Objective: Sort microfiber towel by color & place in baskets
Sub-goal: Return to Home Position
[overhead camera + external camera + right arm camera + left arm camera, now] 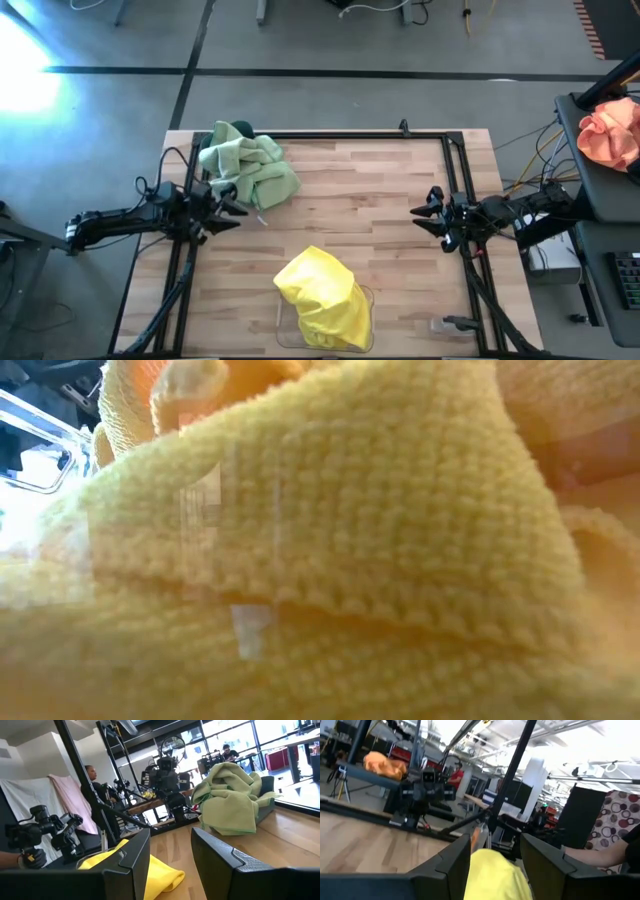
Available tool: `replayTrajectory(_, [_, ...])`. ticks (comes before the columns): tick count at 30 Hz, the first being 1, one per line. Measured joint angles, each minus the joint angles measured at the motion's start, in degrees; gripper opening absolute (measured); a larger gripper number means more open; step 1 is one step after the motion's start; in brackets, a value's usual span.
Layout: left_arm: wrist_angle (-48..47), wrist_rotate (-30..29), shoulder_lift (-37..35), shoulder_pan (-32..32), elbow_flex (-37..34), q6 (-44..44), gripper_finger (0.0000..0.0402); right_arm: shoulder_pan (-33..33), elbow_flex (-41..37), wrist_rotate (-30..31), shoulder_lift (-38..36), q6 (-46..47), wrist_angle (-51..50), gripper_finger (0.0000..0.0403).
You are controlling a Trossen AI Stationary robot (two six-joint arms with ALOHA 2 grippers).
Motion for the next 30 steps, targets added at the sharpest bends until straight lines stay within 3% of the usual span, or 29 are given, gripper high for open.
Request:
replayTrajectory(20, [0.8,-1.1,0.0,0.0,-2.6,0.9,0.0157,0.0,0.0,0.0,0.0,2.4,0.0,0.0137])
replayTrajectory(30, [-4.4,-1.1,0.2,0.0,-2.7,2.2,0.0157,0.0,0.0,0.0,0.0,2.3,-5.5,0.0137])
